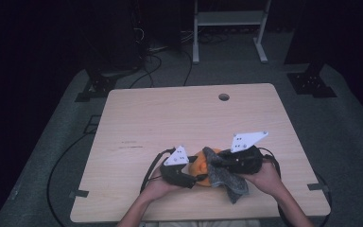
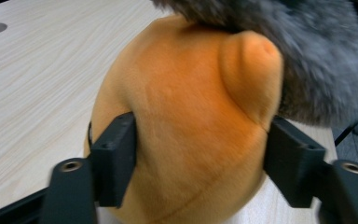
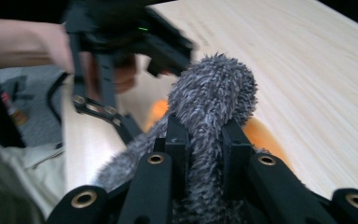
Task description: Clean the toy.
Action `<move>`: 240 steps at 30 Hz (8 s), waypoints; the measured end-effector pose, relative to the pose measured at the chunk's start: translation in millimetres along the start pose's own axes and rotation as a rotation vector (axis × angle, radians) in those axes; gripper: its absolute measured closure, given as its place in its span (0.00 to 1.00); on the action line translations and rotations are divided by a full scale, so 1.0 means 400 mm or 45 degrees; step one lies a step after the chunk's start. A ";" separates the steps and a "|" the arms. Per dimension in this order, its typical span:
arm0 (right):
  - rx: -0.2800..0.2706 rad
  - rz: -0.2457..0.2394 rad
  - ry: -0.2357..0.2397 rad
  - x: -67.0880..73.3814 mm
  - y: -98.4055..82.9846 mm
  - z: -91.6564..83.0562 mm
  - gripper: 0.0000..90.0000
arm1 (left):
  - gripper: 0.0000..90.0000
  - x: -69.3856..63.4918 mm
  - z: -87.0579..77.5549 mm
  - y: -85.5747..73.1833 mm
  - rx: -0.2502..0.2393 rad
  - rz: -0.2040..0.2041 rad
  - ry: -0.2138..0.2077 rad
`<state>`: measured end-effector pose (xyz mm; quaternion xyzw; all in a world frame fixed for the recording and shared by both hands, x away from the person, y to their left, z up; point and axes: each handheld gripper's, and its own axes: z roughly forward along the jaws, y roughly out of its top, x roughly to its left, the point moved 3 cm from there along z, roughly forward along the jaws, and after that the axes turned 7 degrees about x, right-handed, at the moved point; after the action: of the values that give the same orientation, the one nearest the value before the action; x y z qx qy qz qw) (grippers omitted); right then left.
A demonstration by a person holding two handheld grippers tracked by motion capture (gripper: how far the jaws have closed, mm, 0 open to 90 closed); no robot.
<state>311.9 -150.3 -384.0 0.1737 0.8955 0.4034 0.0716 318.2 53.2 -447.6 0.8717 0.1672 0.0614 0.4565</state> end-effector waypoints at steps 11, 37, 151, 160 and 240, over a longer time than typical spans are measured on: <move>-0.009 0.177 -0.057 -0.084 -0.082 -0.042 0.85 | 0.36 -0.004 0.007 -0.004 -0.019 0.005 -0.025; 0.029 0.228 -0.066 -0.114 -0.117 -0.042 0.85 | 0.36 -0.006 0.003 -0.012 -0.031 0.020 -0.016; -0.098 0.221 0.005 -0.078 -0.061 0.022 0.84 | 0.48 0.025 -0.032 0.020 -0.065 -0.044 0.307; -0.020 0.190 0.054 -0.068 -0.050 0.047 0.84 | 0.32 0.027 -0.061 0.032 -0.149 -0.111 0.070; -0.035 0.427 -0.235 -0.178 -0.329 -0.135 0.50 | 0.20 0.000 -0.035 0.002 0.055 -0.019 -0.048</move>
<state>330.1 -295.1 -447.2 0.3557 0.8380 0.4044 0.0877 314.9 63.5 -438.9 0.8811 0.1666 0.0380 0.4410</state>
